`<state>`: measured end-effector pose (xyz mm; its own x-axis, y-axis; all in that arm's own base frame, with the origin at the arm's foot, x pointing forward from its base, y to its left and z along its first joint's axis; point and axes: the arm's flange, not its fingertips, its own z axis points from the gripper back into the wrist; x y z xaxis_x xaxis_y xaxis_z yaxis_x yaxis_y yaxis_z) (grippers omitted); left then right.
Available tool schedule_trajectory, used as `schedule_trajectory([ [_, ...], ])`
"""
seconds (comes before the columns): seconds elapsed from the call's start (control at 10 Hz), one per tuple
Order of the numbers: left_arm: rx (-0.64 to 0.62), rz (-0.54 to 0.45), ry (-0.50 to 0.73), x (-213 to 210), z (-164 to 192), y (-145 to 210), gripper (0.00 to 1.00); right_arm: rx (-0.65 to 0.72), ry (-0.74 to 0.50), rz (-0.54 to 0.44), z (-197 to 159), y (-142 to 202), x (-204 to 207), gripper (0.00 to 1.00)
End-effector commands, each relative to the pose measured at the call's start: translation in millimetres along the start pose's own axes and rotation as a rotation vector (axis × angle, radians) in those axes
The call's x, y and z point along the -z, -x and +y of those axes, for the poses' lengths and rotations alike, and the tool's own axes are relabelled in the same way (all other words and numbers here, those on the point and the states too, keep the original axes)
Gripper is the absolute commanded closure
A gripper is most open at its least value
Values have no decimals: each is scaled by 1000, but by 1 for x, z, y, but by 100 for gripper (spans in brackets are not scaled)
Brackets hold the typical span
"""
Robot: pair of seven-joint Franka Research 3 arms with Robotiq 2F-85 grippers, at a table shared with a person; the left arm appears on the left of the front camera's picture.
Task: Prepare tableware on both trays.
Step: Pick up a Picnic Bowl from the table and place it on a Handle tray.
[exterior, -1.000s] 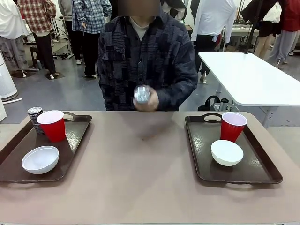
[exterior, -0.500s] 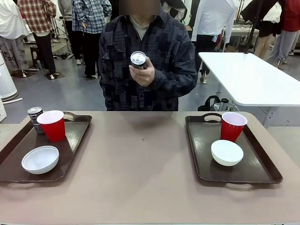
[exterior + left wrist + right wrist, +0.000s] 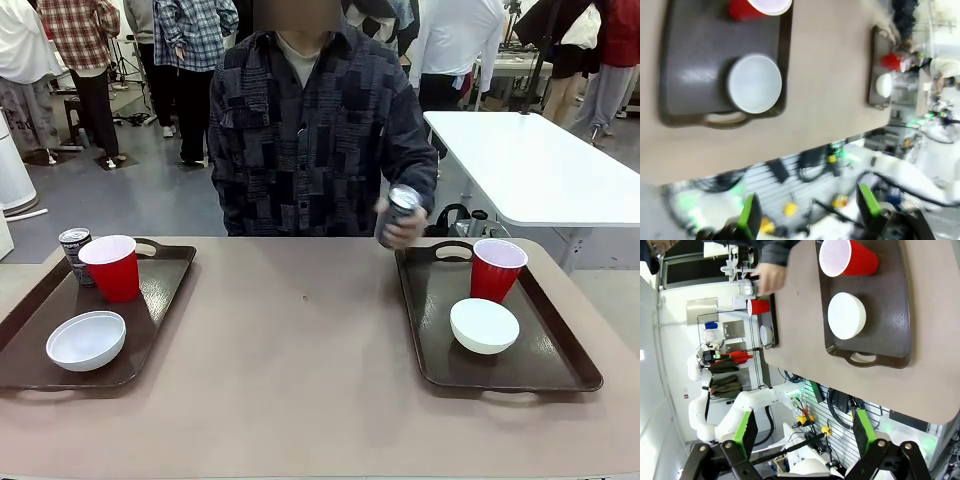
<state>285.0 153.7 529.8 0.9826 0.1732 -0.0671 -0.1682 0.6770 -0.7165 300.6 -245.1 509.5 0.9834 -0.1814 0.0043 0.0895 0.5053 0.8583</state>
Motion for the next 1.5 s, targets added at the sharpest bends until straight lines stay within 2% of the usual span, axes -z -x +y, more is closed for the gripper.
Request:
schedule_trajectory([
  [0.0, -47, -27, 160, -27, 36, -19, 0, 10, 7, 8, 2, 2, -1, 0],
  [0.2, -9, -77, 235, -48, 66, -16, 0, 10, 7, 8, 2, 2, -1, 0],
  [0.4, 104, -80, 295, -51, 95, -22, 0, 10, 7, 8, 2, 2, -1, 0],
  [0.5, 150, -121, 297, -47, 110, -25, 0, 10, 7, 8, 2, 2, -1, 0],
  [0.6, 128, -142, 281, -43, 123, -29, 0, 10, 7, 8, 2, 2, -1, 0],
  [0.8, 99, -109, 279, -39, 142, -46, 0, 10, 7, 8, 2, 2, -1, 0],
  [1.0, 62, -95, 288, -38, 140, -50, 0, 10, 7, 8, 2, 2, -1, 0],
  [1.1, 82, -91, 265, -42, 129, -49, 0, 10, 7, 8, 2, 2, -1, 0],
  [1.2, 72, -88, 267, -25, 147, -46, 0, 10, 7, 8, 2, 2, -1, 0],
  [1.4, 72, -88, 267, -25, 147, -46, 0, 10, 7, 8, 2, 2, -1, 0],
])
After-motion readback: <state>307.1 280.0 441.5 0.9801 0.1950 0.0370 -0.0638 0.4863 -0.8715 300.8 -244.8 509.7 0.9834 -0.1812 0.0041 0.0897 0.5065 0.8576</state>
